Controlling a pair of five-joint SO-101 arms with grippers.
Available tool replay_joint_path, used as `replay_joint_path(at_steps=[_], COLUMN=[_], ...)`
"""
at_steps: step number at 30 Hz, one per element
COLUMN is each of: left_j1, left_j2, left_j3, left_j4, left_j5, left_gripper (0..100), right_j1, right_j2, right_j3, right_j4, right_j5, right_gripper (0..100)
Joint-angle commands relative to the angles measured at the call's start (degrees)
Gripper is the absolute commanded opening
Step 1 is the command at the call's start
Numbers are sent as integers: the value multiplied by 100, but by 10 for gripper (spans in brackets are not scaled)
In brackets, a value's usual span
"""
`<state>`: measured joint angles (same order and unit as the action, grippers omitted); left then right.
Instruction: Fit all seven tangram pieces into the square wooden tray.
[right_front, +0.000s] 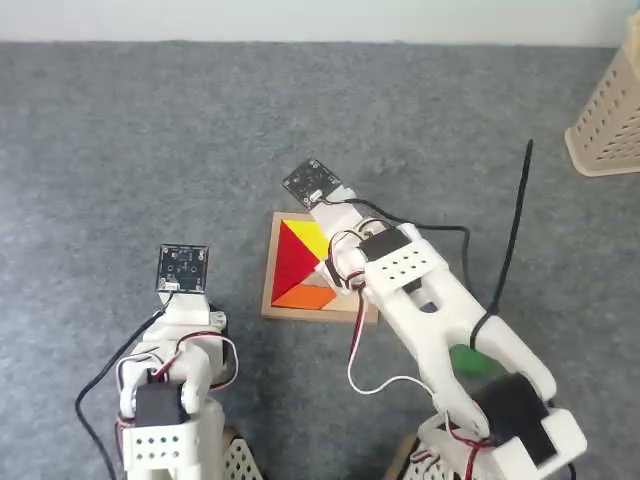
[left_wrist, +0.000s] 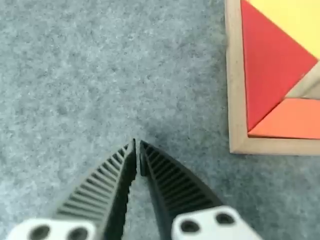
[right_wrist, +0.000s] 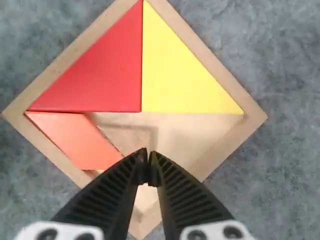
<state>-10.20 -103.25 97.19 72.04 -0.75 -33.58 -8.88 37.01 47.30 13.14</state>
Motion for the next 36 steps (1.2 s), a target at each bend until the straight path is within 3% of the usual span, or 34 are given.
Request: replay_joint_path(at_steps=[1, 23, 30, 36], left_j1=[-9, -9, -9, -9], left_j2=[-97, -97, -97, -97], left_j3=[-66, -66, -66, -66], left_j4=[26, 26, 26, 26], left_j5=[53, 53, 53, 53], left_gripper=[12, 12, 12, 12], right_j1=[-110, -796, -541, 136], right_j2=[154, 1429, 453, -1279], right_j3=[-44, -853, -853, -844], right_j4=[-242, -233, 136, 1631], right_j5=[-62, -9, -44, 0], right_gripper=[8, 7, 9, 10])
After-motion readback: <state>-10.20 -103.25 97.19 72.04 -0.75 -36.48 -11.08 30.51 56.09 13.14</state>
